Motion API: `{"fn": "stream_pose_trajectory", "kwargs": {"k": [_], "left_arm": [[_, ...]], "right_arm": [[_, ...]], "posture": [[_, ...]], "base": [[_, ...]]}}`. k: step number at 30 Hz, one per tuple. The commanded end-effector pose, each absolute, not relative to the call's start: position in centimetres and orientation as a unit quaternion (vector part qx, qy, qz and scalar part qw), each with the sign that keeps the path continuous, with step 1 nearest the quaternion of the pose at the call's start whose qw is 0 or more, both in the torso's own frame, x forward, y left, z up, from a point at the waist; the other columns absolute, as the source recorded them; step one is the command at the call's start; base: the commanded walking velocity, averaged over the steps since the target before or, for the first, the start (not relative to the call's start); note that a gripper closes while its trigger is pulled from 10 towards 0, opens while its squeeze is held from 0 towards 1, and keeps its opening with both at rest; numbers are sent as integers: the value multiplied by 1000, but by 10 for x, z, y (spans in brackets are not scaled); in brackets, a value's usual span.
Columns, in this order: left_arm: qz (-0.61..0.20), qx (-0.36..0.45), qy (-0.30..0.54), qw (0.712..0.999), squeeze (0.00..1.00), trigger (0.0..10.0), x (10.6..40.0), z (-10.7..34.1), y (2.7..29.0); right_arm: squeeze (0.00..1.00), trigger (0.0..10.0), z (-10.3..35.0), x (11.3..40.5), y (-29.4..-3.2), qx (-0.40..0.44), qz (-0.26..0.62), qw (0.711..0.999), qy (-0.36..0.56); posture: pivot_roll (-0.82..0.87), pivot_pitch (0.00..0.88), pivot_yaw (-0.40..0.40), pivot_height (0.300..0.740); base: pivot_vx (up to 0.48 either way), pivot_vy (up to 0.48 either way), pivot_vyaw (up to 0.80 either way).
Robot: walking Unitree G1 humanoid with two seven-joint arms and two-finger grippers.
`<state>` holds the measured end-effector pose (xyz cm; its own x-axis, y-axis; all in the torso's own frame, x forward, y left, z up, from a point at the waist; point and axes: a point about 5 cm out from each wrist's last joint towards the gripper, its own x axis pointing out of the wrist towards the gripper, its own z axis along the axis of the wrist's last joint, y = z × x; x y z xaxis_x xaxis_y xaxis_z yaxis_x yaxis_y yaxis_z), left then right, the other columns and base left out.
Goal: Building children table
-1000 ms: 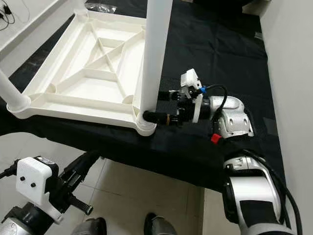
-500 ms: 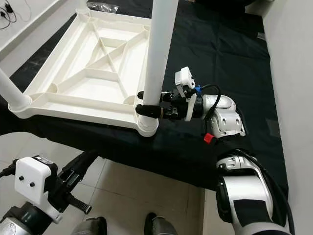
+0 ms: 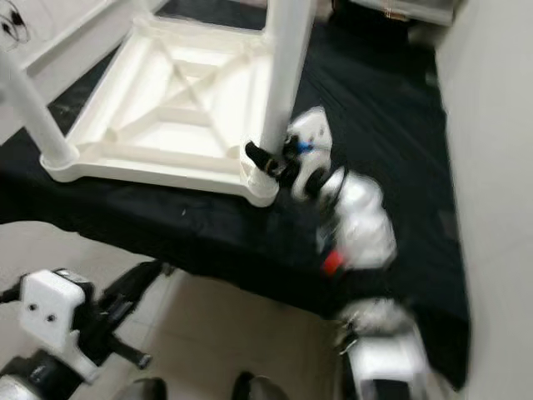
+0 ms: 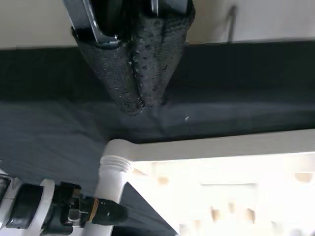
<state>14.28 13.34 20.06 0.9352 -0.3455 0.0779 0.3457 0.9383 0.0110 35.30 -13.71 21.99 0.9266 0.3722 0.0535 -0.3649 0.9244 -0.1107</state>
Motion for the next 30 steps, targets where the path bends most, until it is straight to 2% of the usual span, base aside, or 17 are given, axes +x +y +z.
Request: {"fn": "stream_pose_trajectory", "kwargs": {"k": [1, 2, 4, 8, 9, 12, 13, 14, 16, 17, 18, 19, 22, 25, 26, 27, 30], "left_arm": [[-181, -2, -31, 983, 0, 10000, 141, 199, 133], [-182, -3, -29, 983, 0, 10000, 141, 198, 133], [-183, -3, -29, 983, 0, 10000, 141, 198, 132], [-182, -3, -30, 983, 0, 10000, 142, 199, 132], [-181, -4, -31, 983, 0, 10000, 142, 199, 132], [-181, -4, -30, 983, 0, 10000, 141, 199, 132], [-181, -6, -30, 983, 0, 10000, 141, 198, 132], [-181, -6, -30, 983, 0, 10000, 141, 198, 132], [-182, -11, -30, 983, 0, 10000, 141, 198, 130], [-182, -11, -30, 983, 0, 10000, 141, 198, 130], [-182, -13, -30, 983, 0, 10000, 141, 198, 129], [-182, -13, -30, 983, 0, 10000, 141, 198, 129], [-180, -15, -32, 983, 0, 10000, 142, 199, 129], [-178, -16, -33, 983, 0, 10000, 142, 199, 129], [-176, -18, -34, 984, 0, 10000, 141, 199, 130], [-177, -16, -34, 984, 0, 10000, 141, 199, 130], [-175, -17, -36, 984, 0, 10000, 141, 199, 130]], "right_arm": [[0, 0, 182, 348, -150, -73, 142, 986, 57], [0, 0, 183, 342, -133, -59, 159, 984, 52], [0, 0, 186, 340, -122, -47, 173, 982, 50], [0, 0, 189, 341, -114, -42, 194, 979, 51], [0, 10000, 195, 342, -109, -43, 212, 975, 45], [0, 10000, 204, 346, -104, -34, 238, 970, 26], [1000, 10000, 214, 348, -98, -20, 288, 957, 0], [1000, 10000, 214, 348, -98, -20, 288, 957, 0], [1000, 10000, 239, 338, -89, -13, 440, 896, -55], [1000, 10000, 239, 338, -89, -13, 440, 896, -55], [1000, 10000, 247, 332, -92, -26, 489, 869, -76], [1000, 10000, 247, 332, -92, -26, 489, 869, -76], [1000, 10000, 264, 337, -116, -46, 568, 816, -92], [1000, 10000, 266, 341, -121, -46, 580, 809, -91], [0, 10000, 265, 340, -124, -50, 617, 783, -70], [0, 10000, 267, 341, -124, -59, 638, 765, -66], [0, 10000, 274, 344, -122, -50, 650, 755, -69]], "posture": [[176, 226, -106, 740], [170, 226, -98, 740], [177, 224, -103, 740], [175, 228, -107, 740], [173, 229, -105, 740], [170, 231, -101, 740], [167, 227, -90, 740], [167, 227, -90, 740], [157, 239, -91, 740], [157, 239, -91, 740], [160, 233, -90, 740], [160, 233, -90, 740], [164, 248, -94, 740], [164, 248, -94, 740], [164, 247, -92, 740], [171, 251, -93, 740], [169, 247, -92, 740]], "base": [[0, 0, 0], [0, 0, 0], [0, 0, 0], [0, 0, 0], [0, 0, 0], [0, 0, 0], [0, 0, 0], [0, 0, 0], [0, 0, 0], [0, 0, 0], [0, 0, 0], [0, 0, 0], [0, 0, 0], [0, 0, 0], [0, 0, 0], [0, 0, 0], [0, 0, 0]]}}
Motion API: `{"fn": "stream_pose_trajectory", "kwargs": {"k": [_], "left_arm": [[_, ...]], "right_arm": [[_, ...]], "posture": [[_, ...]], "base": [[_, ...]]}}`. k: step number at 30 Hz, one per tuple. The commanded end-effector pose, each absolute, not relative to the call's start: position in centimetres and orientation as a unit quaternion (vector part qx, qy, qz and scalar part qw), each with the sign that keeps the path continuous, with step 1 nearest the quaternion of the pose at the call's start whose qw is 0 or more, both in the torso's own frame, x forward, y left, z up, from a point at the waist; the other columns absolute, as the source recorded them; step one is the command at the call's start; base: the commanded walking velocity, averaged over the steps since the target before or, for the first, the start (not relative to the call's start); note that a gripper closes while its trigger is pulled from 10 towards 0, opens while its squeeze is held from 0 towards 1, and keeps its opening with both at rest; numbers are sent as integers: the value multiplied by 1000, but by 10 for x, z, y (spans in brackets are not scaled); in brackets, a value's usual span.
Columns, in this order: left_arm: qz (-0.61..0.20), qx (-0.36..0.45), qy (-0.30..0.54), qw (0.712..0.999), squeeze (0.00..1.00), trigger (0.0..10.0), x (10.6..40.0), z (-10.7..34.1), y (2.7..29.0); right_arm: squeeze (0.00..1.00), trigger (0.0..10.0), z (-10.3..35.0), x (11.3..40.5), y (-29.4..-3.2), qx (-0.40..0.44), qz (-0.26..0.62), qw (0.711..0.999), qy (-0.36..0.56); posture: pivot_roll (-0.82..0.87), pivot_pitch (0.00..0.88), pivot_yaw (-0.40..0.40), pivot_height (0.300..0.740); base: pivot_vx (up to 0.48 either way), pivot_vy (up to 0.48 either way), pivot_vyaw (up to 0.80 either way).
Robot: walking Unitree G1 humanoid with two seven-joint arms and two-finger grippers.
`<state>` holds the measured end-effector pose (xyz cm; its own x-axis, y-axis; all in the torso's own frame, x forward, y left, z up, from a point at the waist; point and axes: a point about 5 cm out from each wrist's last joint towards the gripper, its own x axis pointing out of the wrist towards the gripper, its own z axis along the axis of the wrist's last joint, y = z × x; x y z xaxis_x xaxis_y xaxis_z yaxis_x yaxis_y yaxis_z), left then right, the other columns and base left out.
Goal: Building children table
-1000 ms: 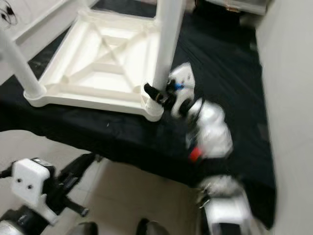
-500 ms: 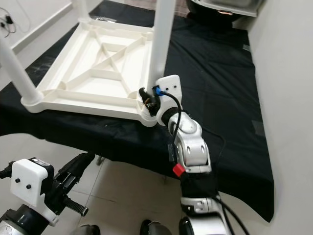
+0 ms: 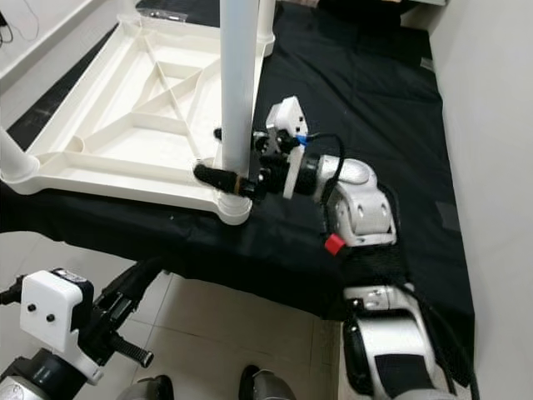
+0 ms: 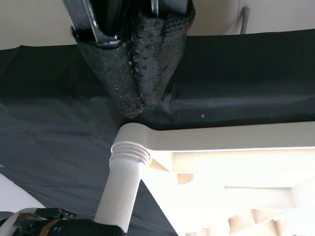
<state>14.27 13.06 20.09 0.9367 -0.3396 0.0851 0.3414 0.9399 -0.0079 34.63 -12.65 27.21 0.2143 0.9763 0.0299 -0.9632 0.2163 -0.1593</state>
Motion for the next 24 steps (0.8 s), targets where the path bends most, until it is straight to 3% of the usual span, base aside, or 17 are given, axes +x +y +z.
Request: {"fn": "stream_pose_trajectory", "kwargs": {"k": [1, 7, 8, 9, 10, 20, 22, 23, 24], "left_arm": [[-175, -16, -37, 984, 0, 10000, 141, 200, 131], [-175, -15, -36, 984, 0, 10000, 141, 199, 130], [-177, -14, -37, 984, 0, 10000, 141, 200, 130], [-177, -14, -37, 984, 0, 10000, 141, 200, 130], [-178, -14, -37, 983, 0, 10000, 142, 200, 129], [-178, -10, -43, 983, 0, 10000, 144, 203, 131], [-176, -9, -45, 983, 0, 10000, 145, 203, 132], [-175, -5, -46, 983, 0, 10000, 146, 204, 134], [-173, -2, -47, 984, 0, 10000, 146, 205, 136]], "right_arm": [[0, 10000, 277, 346, -121, -54, 650, 755, -74], [0, 10000, 278, 347, -125, -61, 657, 747, -79], [0, 4824, 276, 348, -127, -60, 658, 747, -79], [0, 4824, 276, 348, -127, -60, 658, 747, -79], [0, 0, 275, 349, -129, -59, 658, 746, -80], [0, 0, 263, 344, -133, -55, 654, 750, -81], [0, 0, 261, 344, -138, -56, 638, 764, -78], [0, 0, 255, 351, -144, -41, 560, 825, -62], [0, 0, 236, 366, -155, -60, 397, 915, -17]], "posture": [[173, 253, -88, 740], [180, 255, -84, 740], [182, 244, -91, 740], [182, 244, -91, 740], [182, 244, -91, 740], [159, 255, -80, 740], [140, 260, -72, 740], [147, 268, -98, 740], [145, 277, -108, 740]], "base": [[0, 0, 0], [0, 0, 0], [0, 0, 0], [0, 0, 0], [0, 0, 0], [0, 0, 0], [0, 0, 0], [0, 0, 0], [0, 0, 0]]}}
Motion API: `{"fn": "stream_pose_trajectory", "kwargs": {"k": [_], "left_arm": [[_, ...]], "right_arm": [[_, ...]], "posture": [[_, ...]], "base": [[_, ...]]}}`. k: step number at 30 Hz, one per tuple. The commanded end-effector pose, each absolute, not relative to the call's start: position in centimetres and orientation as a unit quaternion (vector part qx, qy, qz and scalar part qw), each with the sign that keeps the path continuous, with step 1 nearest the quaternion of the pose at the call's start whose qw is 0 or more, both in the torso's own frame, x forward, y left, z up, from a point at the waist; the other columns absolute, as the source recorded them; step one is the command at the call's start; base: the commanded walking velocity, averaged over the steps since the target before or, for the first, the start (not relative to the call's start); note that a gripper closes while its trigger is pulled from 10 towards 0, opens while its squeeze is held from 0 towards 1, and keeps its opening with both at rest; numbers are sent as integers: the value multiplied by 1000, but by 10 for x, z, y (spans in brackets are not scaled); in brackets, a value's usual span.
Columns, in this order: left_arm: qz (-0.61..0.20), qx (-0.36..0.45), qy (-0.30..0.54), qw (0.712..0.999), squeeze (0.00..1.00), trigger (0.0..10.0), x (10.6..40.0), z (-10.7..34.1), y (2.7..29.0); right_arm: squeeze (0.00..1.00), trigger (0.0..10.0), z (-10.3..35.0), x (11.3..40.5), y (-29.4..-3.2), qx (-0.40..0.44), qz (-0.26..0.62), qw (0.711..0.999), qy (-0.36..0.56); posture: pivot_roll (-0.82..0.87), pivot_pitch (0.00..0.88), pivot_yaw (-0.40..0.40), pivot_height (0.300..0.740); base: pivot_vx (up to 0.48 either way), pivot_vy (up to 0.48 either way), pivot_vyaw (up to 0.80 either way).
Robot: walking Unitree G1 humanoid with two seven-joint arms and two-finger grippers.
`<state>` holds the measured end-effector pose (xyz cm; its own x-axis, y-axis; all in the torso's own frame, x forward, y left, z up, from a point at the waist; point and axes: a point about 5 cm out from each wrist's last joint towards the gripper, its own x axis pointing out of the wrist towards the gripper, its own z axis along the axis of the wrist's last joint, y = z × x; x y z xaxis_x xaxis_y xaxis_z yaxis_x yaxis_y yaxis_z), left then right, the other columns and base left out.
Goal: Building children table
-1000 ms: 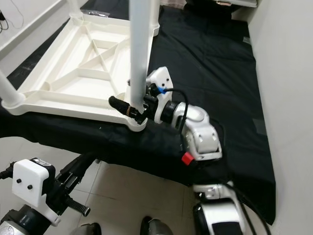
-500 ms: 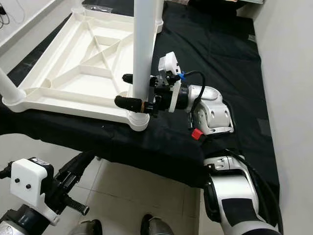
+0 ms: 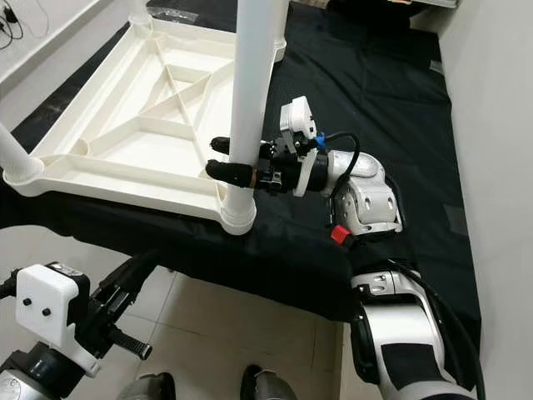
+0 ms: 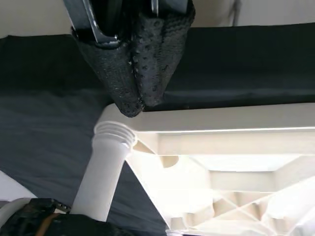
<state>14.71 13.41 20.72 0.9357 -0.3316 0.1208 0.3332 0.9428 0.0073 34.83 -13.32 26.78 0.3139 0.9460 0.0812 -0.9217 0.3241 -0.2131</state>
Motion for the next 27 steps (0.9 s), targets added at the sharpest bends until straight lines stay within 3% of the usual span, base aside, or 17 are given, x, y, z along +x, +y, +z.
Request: {"fn": "stream_pose_trajectory", "kwargs": {"k": [1, 2, 3, 4, 6, 10, 13, 14, 15, 17, 18, 24, 25, 26, 27], "left_arm": [[-173, -2, -47, 984, 0, 10000, 146, 205, 136], [-173, -2, -47, 984, 0, 10000, 146, 205, 136], [-169, -1, -49, 984, 0, 10000, 147, 205, 137], [-169, -1, -49, 984, 0, 10000, 147, 205, 137], [-156, 2, -56, 986, 0, 10000, 150, 208, 142], [-155, 2, -59, 986, 0, 10000, 152, 209, 141], [-158, -7, -70, 985, 0, 10000, 157, 212, 138], [-158, -7, -72, 985, 0, 10000, 158, 212, 138], [-156, -10, -73, 985, 0, 10000, 158, 213, 138], [-155, -10, -73, 985, 0, 10000, 158, 213, 139], [-154, -10, -72, 985, 0, 10000, 158, 213, 139], [-154, -10, -71, 985, 0, 10000, 158, 213, 139], [-155, -12, -70, 985, 0, 10000, 157, 213, 139], [-155, -12, -70, 985, 0, 10000, 157, 213, 139], [-155, -14, -69, 985, 0, 10000, 156, 213, 138]], "right_arm": [[0, 0, 236, 366, -155, -60, 397, 915, -17], [0, 0, 236, 366, -155, -60, 397, 915, -17], [0, 0, 204, 358, -167, -52, 244, 968, 27], [0, 0, 204, 358, -167, -52, 244, 968, 27], [0, 0, 168, 325, -166, -119, 123, 982, 80], [0, 0, 171, 323, -159, -120, 124, 982, 73], [0, 0, 188, 342, -153, -124, 129, 983, 47], [0, 1333, 196, 350, -151, -129, 141, 981, 43], [0, 10000, 202, 353, -148, -126, 143, 981, 35], [0, 10000, 206, 355, -143, -126, 162, 978, 26], [1000, 10000, 209, 355, -140, -126, 174, 976, 19], [1000, 10000, 212, 352, -129, -93, 241, 966, 13], [1000, 10000, 220, 351, -125, -73, 319, 945, -13], [1000, 10000, 220, 351, -125, -73, 319, 945, -13], [1000, 10000, 227, 348, -124, -65, 389, 918, -34]], "posture": [[145, 277, -108, 740], [145, 277, -108, 740], [121, 263, -140, 740], [121, 263, -140, 740], [93, 257, -115, 740], [110, 240, -119, 740], [104, 226, -130, 740], [101, 225, -131, 740], [100, 227, -131, 740], [100, 227, -130, 740], [100, 227, -130, 740], [106, 238, -123, 740], [112, 247, -122, 740], [112, 247, -122, 740], [115, 250, -122, 740]], "base": [[0, 0, 0], [0, 0, 0], [0, 0, 0], [0, 0, 0], [0, 0, 0], [0, 0, 0], [0, 0, 0], [0, 0, 0], [0, 0, 0], [0, 0, 0], [0, 0, 0], [0, 0, 0], [0, 0, 0], [0, 0, 0], [0, 0, 0]]}}
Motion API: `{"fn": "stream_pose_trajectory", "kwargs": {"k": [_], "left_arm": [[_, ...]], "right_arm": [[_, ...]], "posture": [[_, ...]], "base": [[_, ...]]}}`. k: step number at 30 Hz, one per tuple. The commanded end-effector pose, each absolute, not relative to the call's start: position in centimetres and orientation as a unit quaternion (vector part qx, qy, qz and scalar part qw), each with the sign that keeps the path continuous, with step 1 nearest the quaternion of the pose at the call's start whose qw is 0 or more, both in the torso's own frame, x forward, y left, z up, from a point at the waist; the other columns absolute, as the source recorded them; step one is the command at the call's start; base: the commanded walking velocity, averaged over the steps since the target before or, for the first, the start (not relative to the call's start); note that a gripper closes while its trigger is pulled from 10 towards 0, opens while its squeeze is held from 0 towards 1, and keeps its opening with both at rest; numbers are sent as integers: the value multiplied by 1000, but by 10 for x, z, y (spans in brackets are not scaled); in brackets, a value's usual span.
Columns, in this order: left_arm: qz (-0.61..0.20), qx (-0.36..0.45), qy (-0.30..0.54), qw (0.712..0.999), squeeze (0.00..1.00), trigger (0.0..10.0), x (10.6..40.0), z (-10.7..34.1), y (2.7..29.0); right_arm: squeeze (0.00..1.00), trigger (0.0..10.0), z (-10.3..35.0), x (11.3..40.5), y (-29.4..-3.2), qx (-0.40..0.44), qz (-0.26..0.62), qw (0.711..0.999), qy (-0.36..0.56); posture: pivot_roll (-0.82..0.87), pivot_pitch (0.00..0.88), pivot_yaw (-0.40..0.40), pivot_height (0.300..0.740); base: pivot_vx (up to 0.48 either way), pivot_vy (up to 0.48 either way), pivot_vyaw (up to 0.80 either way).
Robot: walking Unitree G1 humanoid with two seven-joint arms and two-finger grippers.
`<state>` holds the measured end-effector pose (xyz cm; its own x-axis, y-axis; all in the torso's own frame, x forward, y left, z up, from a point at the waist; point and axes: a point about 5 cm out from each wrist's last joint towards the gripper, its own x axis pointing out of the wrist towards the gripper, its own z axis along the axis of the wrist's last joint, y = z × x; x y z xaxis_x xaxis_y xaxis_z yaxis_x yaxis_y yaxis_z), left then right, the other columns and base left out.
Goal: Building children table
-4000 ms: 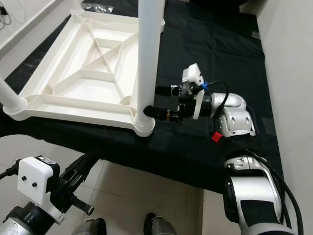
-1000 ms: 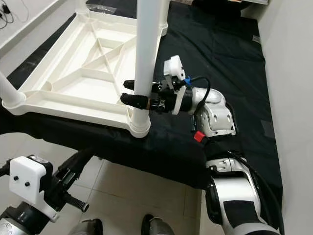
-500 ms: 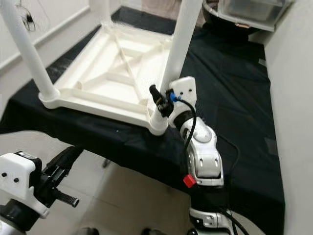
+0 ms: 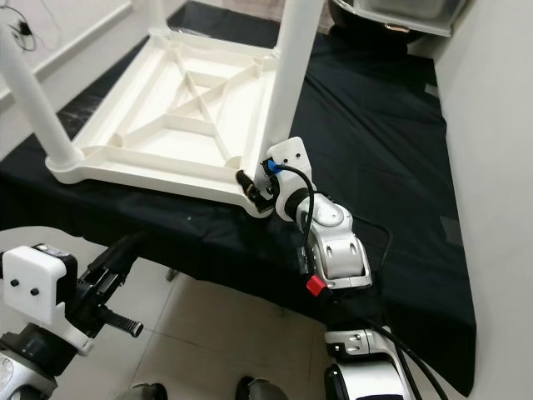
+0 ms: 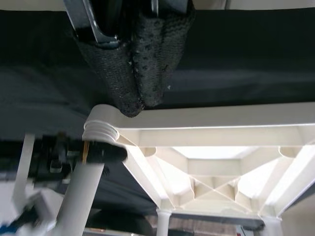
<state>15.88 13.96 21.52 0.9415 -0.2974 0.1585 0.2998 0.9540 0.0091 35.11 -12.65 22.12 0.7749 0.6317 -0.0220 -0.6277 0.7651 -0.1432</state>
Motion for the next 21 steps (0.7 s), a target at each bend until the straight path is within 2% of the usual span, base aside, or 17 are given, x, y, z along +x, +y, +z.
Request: {"fn": "stream_pose_trajectory", "kwargs": {"k": [1, 2, 4, 5, 6, 7, 9, 10, 11, 12, 13, 21], "left_arm": [[-155, -14, -69, 985, 0, 10000, 156, 213, 138], [-155, -14, -67, 986, 0, 10000, 156, 213, 138], [-155, -14, -67, 986, 0, 10000, 156, 213, 138], [-153, -12, -65, 986, 0, 10000, 155, 213, 138], [-153, -12, -65, 986, 0, 10000, 155, 213, 138], [-152, -11, -64, 986, 0, 10000, 155, 213, 139], [-152, -11, -64, 986, 0, 10000, 155, 213, 139], [-151, -10, -63, 986, 0, 10000, 155, 212, 139], [-151, -10, -63, 986, 0, 10000, 155, 212, 139], [-149, -8, -62, 987, 0, 10000, 154, 212, 140], [-147, -8, -61, 987, 0, 10000, 154, 212, 141], [-145, -3, -61, 987, 0, 10000, 154, 212, 143]], "right_arm": [[1000, 10000, 227, 348, -124, -65, 389, 918, -34], [1000, 10000, 232, 348, -125, -60, 440, 895, -43], [1000, 10000, 232, 348, -125, -60, 440, 895, -43], [1000, 10000, 236, 350, -127, -41, 473, 878, -54], [1000, 10000, 236, 350, -127, -41, 473, 878, -54], [1000, 10000, 237, 352, -126, -30, 501, 864, -49], [1000, 10000, 237, 352, -126, -30, 501, 864, -49], [0, 10000, 237, 357, -127, -32, 519, 853, -45], [0, 10000, 237, 357, -127, -32, 519, 853, -45], [0, 2980, 242, 363, -128, -34, 528, 847, -49], [0, 0, 247, 368, -130, -36, 533, 844, -49], [0, 0, 256, 374, -138, -38, 561, 825, -55]], "posture": [[115, 250, -122, 740], [123, 258, -123, 740], [123, 258, -123, 740], [131, 260, -120, 740], [131, 260, -120, 740], [133, 265, -119, 740], [133, 265, -119, 740], [147, 271, -122, 740], [147, 271, -122, 740], [161, 275, -120, 740], [161, 275, -120, 740], [171, 279, -122, 740]], "base": [[0, 0, 0], [0, 0, 0], [0, 0, 0], [0, 0, 0], [0, 0, 0], [0, 0, 0], [0, 0, 0], [0, 0, 0], [0, 0, 0], [0, 0, 0], [0, 0, 0], [0, 0, 0]]}}
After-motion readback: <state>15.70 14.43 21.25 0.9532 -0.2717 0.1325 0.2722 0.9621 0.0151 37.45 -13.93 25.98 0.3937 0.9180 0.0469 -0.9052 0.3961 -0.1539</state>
